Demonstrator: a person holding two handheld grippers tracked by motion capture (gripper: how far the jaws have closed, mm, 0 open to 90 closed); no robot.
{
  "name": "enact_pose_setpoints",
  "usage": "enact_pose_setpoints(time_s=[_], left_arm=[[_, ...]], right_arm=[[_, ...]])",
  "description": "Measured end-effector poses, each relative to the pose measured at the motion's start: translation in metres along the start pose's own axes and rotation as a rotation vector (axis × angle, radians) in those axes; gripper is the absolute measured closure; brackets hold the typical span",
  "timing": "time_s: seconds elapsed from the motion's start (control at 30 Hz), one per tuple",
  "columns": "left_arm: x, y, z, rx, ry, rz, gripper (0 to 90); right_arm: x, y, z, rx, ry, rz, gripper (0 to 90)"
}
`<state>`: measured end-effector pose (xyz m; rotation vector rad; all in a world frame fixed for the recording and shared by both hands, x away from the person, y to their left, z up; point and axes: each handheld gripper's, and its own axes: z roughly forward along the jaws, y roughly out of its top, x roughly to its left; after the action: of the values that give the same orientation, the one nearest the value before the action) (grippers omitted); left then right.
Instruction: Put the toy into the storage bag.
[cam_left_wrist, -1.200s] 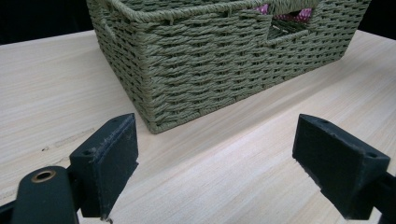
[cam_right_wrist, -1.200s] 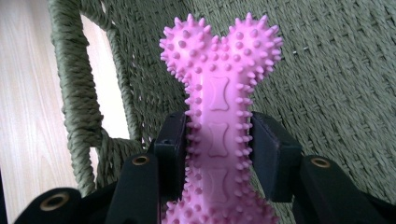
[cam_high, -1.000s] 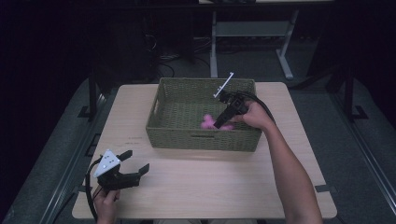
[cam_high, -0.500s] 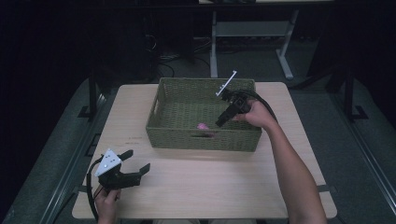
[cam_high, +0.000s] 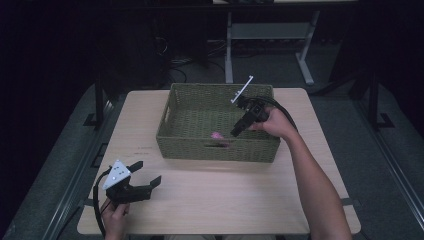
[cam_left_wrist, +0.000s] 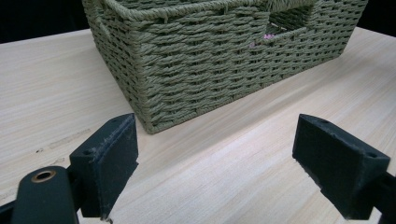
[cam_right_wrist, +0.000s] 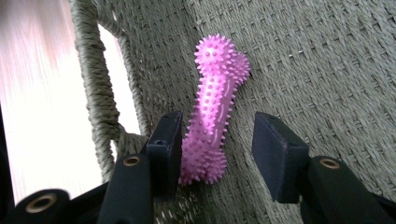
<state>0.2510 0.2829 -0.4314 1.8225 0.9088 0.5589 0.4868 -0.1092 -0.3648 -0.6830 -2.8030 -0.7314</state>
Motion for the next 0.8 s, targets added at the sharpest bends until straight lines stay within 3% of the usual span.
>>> enact_pose_setpoints(time_s=[0.8], left_arm=[[0.000, -0.001, 0.000, 0.000, -0.003, -0.002, 13.9]], right_arm=[[0.015, -0.018, -0.033, -0.052, -0.056, 0.012, 44.5]])
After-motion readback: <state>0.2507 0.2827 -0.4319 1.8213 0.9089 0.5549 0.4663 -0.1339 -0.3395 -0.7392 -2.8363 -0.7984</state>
